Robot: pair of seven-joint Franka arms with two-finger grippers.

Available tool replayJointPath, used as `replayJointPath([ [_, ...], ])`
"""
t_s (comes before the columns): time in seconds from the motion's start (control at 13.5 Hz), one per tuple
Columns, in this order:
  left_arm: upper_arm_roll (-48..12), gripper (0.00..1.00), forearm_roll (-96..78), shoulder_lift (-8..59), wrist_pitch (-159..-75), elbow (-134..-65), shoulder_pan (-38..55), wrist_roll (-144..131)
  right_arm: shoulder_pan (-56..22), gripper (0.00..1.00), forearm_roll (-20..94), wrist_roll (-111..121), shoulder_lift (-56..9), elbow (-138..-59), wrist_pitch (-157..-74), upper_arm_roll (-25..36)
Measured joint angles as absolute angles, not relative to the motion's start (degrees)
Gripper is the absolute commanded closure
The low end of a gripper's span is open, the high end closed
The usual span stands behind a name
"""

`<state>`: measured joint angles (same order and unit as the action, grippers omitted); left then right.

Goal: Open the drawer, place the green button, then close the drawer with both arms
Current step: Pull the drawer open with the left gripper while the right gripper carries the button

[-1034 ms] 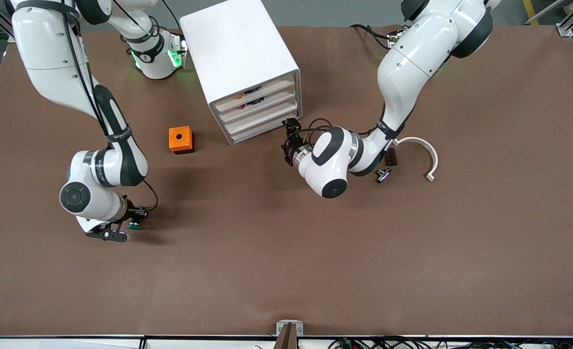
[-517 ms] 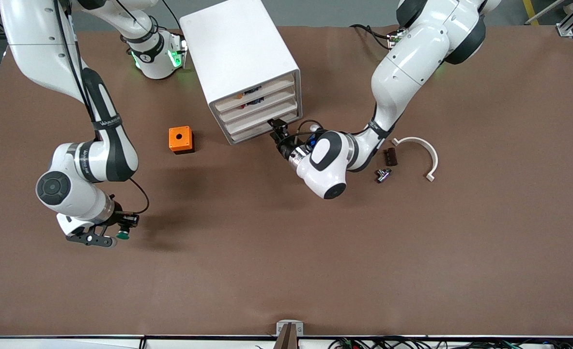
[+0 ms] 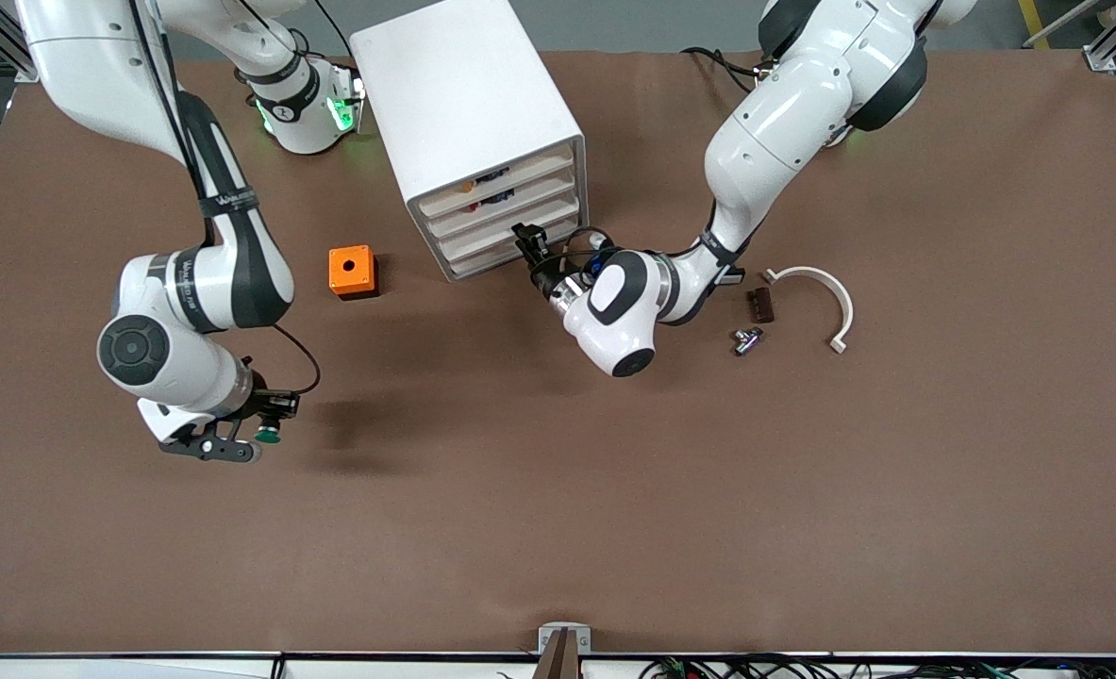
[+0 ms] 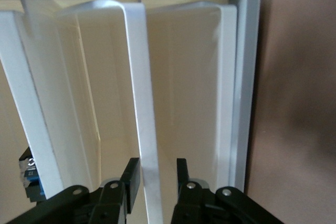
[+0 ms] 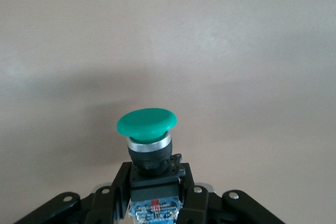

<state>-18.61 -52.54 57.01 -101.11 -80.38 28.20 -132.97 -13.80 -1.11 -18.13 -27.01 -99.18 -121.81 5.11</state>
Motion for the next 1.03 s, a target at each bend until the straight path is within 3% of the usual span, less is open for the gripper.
replayJointPath([
  [0.15, -18.61, 0.97, -52.68, 57.02, -101.10, -80.36, 28.48, -133.03, -15.54, 0.91, -1.11, -22.11, -25.98, -98.33, -118.74, 5.08],
  [0.22, -18.61, 1.00, -52.69, 57.02, -101.07, -80.35, 28.61, -133.03, -16.41, 0.91, -1.11, -24.02, -25.40, -98.05, -117.13, 5.07],
  [1.03, -13.38, 1.00, -52.95, 56.73, -99.94, -76.57, 24.11, -133.31, -27.98, 0.89, -1.11, -46.80, -19.88, -95.74, -105.71, 4.95],
])
